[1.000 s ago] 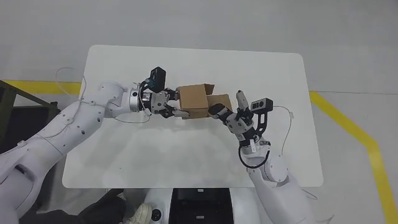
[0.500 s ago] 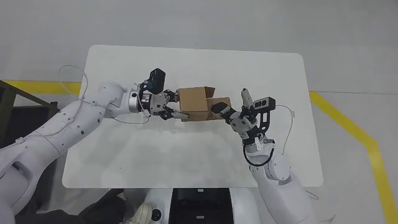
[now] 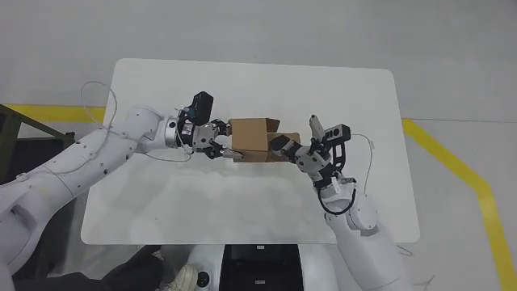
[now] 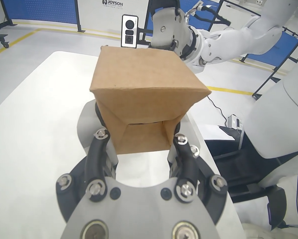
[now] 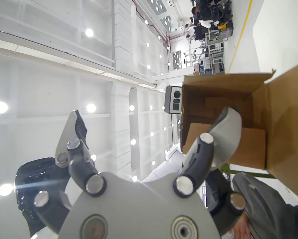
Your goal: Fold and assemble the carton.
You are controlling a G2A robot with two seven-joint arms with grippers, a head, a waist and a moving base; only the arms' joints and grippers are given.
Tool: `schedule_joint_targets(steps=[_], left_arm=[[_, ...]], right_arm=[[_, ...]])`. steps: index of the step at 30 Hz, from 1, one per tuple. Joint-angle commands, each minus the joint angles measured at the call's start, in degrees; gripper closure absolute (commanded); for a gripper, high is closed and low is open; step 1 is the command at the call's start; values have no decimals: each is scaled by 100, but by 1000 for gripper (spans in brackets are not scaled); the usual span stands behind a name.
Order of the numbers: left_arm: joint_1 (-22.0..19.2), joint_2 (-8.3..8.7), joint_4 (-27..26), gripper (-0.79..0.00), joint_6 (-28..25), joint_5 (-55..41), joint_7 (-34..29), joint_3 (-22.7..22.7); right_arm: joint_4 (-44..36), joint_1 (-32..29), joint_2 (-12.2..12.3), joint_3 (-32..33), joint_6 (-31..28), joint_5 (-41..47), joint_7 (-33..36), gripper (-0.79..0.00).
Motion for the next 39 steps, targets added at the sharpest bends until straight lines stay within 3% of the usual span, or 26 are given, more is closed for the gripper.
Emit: schedule_joint_targets(steps=[1,7,18,34,39], left_arm=[[12,21,-7,-449,0,77,84,-4],[64,80,-110,-446,0,324,276,-4],[111,195,-299,-446,0,724,686,-4],[104,219,-170,-434,0,741,931,-4],[114,204,-188,-440,0,747,903,-4]], right_arm=[[-83,-36,12,124,-91,12,-56,-785],[-229,82,18,286,-204,-207,-367,-785],[332,759,-62,-21,20,-684,-851,-785],[-70,201,-26,-180,-147,-964,-525,-785],[-97,248,-35,-107,-326,-919,-709,-785]])
